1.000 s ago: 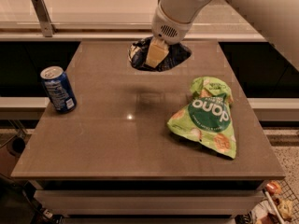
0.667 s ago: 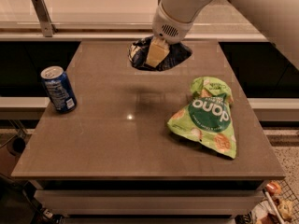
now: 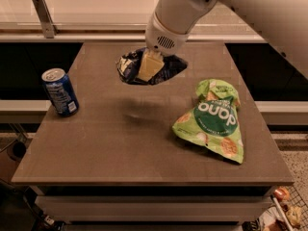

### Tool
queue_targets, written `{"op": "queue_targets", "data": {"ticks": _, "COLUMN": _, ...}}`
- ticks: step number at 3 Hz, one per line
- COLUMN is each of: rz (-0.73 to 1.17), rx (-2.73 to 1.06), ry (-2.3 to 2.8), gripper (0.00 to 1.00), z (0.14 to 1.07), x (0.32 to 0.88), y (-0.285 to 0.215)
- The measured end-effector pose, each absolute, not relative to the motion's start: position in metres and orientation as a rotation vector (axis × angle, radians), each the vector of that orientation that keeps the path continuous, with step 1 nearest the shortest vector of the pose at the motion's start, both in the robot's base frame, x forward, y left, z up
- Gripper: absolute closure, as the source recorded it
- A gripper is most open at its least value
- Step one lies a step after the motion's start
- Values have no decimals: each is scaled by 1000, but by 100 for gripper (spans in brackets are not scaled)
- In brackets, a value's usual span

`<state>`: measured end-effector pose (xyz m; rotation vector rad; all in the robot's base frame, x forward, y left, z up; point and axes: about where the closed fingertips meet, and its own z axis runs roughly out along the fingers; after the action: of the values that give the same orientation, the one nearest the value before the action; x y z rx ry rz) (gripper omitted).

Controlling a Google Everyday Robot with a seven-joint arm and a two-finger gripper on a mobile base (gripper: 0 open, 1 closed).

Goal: Move blue chip bag near pepsi can

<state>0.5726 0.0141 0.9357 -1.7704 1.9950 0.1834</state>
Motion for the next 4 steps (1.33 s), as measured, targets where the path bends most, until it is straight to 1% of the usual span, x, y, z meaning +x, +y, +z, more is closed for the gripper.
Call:
{"op": "queue_targets", "data": {"ticks": 2, "rz": 258, "rx": -1817, "ry": 1885, "gripper": 100, "z": 910, "x": 544, "y": 74}}
{"op": "queue_targets", "data": {"ticks": 4, "rz": 290, "rx": -1800, "ry": 1870, "gripper": 100, "z": 899, "x": 516, "y": 110}}
